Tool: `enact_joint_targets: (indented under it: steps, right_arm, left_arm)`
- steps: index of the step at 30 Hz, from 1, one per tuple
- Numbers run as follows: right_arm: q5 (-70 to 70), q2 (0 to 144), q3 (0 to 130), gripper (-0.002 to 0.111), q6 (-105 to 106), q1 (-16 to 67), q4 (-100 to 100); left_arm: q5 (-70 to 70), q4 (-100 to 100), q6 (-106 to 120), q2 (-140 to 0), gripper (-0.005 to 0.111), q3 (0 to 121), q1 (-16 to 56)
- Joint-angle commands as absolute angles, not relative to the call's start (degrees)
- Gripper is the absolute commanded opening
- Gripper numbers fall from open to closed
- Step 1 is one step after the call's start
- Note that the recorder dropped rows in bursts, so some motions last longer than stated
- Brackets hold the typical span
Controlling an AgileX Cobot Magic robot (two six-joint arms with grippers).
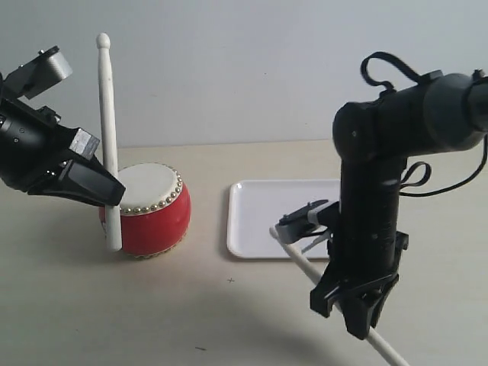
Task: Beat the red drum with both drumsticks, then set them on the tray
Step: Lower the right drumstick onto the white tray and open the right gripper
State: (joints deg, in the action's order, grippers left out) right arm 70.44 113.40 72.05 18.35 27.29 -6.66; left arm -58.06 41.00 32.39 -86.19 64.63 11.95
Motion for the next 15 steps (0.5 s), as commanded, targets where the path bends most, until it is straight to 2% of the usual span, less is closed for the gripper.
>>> enact_joint_targets:
  steps: [1,9,15]
  right_arm:
    - [69.96,116.88,71.70,0.000,20.16,31.32,-0.85]
    - [69.96,118.37,72.54,0.000,20.00,32.86,2.01]
    - [69.96,114.08,80.18,0.000,21.16,27.68,2.41]
  left_arm:
    - [-57.93,42.53,32.68,-85.59,0.000,64.62,11.98]
    - [-59.53,42.53,32.68,-85.59,0.000,64.62,11.98]
    - [-60.20,42.53,32.68,-85.59,0.000,64.62,11.98]
